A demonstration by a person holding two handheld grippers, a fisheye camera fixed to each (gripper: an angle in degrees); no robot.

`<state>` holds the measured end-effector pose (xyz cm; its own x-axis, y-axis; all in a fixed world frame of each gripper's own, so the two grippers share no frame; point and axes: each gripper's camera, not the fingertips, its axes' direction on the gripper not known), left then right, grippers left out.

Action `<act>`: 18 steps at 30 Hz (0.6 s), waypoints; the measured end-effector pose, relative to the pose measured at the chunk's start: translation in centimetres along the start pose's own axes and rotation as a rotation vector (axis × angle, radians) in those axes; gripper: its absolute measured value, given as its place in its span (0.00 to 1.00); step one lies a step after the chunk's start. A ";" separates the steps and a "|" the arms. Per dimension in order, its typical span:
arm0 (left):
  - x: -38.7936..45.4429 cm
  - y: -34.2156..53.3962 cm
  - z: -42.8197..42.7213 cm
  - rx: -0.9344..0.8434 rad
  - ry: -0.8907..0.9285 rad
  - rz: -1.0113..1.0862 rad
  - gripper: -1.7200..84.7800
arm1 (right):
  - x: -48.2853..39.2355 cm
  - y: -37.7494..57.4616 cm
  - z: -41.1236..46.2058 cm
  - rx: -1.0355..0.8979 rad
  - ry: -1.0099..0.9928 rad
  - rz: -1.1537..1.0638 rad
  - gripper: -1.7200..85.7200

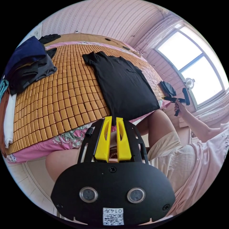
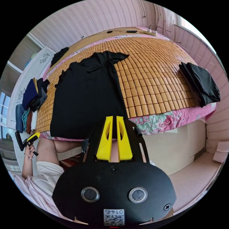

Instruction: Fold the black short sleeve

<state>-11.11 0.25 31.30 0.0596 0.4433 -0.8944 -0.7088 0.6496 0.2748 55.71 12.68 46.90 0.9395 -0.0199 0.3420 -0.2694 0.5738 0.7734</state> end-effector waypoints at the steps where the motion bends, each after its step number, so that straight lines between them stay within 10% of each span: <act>1: 0.1 -0.7 0.2 -0.007 -0.001 0.006 0.07 | 0.0 -0.9 -0.2 0.018 -0.007 -0.009 0.03; 18: 18.7 -37.7 18.9 -0.016 0.004 0.518 0.06 | 4.1 -16.5 4.6 0.209 -0.078 -0.112 0.08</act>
<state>30.02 -4.31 10.83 -0.3045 0.7023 -0.6435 -0.6554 0.3357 0.6766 63.00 -0.61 38.00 0.9491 -0.1414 0.2814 -0.2098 0.3827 0.8997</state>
